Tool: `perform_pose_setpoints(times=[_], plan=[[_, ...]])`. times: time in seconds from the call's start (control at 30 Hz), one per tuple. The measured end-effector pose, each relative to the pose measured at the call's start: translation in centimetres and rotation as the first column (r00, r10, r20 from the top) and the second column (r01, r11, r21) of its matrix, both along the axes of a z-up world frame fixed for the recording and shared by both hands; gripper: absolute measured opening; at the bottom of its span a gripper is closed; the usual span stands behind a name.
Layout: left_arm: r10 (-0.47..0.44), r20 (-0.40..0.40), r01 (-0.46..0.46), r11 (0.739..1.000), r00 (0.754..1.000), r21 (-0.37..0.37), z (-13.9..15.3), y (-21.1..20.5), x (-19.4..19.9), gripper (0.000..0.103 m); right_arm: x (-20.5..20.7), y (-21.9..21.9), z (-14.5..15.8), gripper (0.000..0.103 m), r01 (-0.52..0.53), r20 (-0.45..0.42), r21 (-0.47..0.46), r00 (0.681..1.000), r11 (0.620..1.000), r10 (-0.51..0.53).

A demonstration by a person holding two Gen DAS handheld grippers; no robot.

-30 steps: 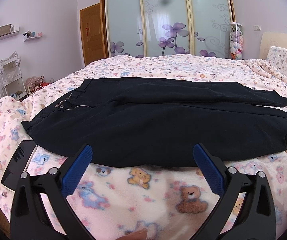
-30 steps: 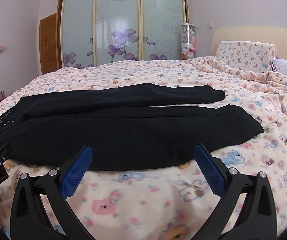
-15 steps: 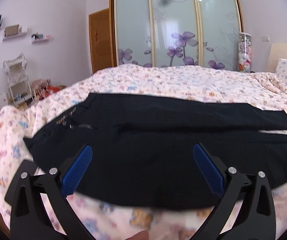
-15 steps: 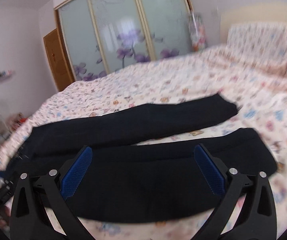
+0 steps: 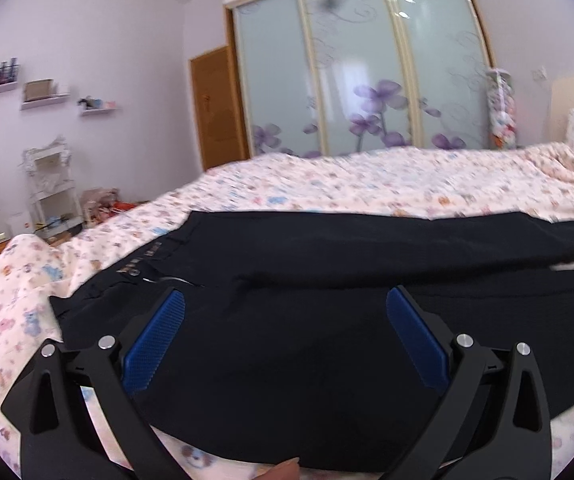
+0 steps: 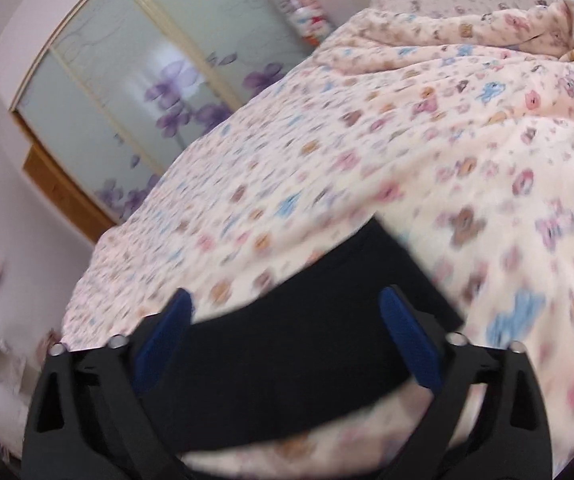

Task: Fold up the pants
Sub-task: 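Lower the right tool to the trouser leg hems and close on them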

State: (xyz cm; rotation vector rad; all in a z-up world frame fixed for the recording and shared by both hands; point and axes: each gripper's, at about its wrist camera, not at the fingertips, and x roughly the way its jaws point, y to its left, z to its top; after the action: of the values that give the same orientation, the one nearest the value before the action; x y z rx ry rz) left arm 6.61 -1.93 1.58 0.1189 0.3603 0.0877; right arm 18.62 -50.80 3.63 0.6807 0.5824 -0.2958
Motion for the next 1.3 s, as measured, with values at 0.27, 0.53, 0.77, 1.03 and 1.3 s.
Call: perform_pose_setpoints(times=[0.27,0.53,0.77,1.03,1.3], plan=[[-0.077,-0.114,0.076,0.997,0.99,-0.02,-1.9,-0.7,1.3,0.101,5.3,-3.5,-3.1,0.069,0.076,-0.135,-0.129,0.986,0.989,-0.094],[-0.096,-0.156,0.098,0.995,0.983,0.008,-2.5,-1.5,2.1,0.101,5.8,-4.1,-6.1,0.017,0.063,-0.208,-0.12,0.974,0.991,-0.087],[-0.092,-0.165,0.088,0.996,0.982,-0.032,-2.5,-0.9,2.2,0.101,0.6,-2.3,-2.1,0.012,0.057,-0.005,-0.096,0.998,0.994,-0.058],[-0.093,-0.096,0.089,0.995,0.991,-0.051,-1.6,-0.3,0.8,0.101,-10.8,2.4,1.0,0.011,-0.029,0.201,-0.024,0.979,0.999,0.033],[-0.068,0.042,0.071,0.993,0.997,-0.089,-0.2,1.1,-2.2,0.101,-21.1,6.9,-1.0,0.01,-0.052,0.294,0.033,0.955,0.998,0.04]])
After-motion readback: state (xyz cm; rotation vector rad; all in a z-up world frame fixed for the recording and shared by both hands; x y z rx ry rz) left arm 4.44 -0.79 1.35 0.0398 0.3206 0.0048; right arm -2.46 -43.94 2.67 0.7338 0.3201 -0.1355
